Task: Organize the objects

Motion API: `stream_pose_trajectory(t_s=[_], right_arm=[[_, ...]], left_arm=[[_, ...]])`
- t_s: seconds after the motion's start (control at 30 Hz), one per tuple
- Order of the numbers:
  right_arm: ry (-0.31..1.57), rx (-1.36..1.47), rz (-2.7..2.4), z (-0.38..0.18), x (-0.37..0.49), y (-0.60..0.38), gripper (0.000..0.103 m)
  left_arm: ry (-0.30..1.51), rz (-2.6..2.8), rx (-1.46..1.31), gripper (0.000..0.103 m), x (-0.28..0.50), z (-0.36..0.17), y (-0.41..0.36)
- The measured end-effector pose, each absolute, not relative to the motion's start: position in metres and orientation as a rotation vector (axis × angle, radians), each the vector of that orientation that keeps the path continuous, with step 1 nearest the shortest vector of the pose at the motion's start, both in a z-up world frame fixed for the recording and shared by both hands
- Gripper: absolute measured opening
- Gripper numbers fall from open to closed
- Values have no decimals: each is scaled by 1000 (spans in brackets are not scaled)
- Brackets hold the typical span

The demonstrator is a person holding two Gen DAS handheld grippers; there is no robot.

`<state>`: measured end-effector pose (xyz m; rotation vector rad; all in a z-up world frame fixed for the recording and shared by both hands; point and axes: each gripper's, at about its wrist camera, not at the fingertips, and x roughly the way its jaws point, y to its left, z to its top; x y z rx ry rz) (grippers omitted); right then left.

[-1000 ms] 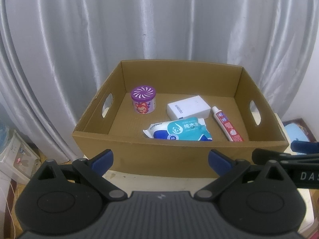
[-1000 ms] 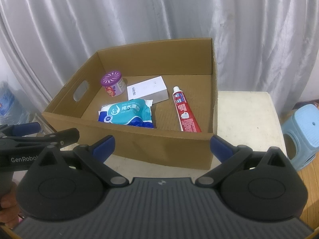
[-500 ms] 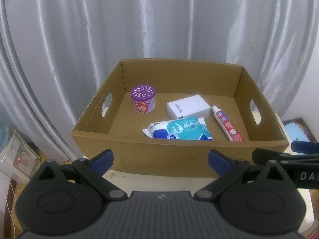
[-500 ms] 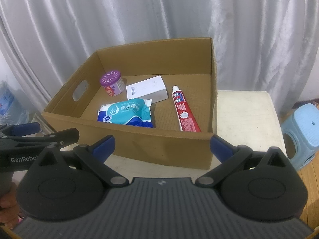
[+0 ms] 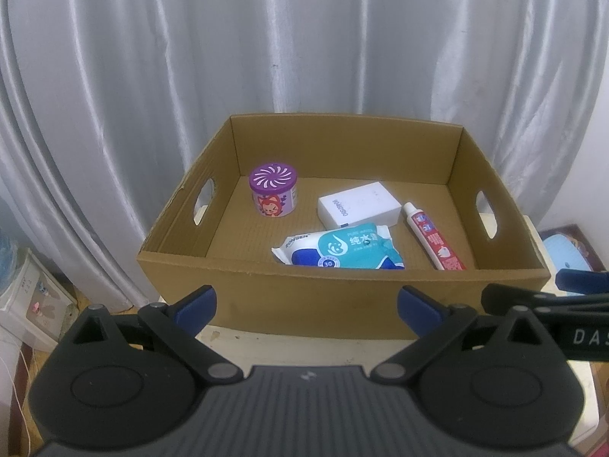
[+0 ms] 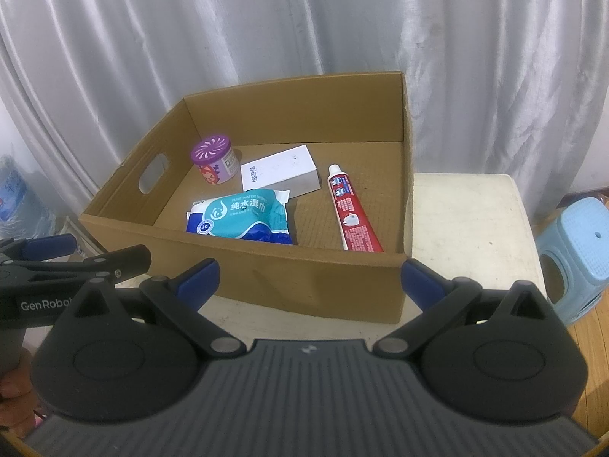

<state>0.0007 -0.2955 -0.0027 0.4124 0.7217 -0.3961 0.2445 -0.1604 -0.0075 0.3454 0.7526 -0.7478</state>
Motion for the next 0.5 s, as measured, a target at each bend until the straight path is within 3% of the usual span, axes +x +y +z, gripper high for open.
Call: stream_pose_trajectory(t_s=[0.5], right_arm=[[721, 413, -395, -3, 1, -296, 102]], left_arm=[[749, -753, 354, 102, 244, -6, -158]])
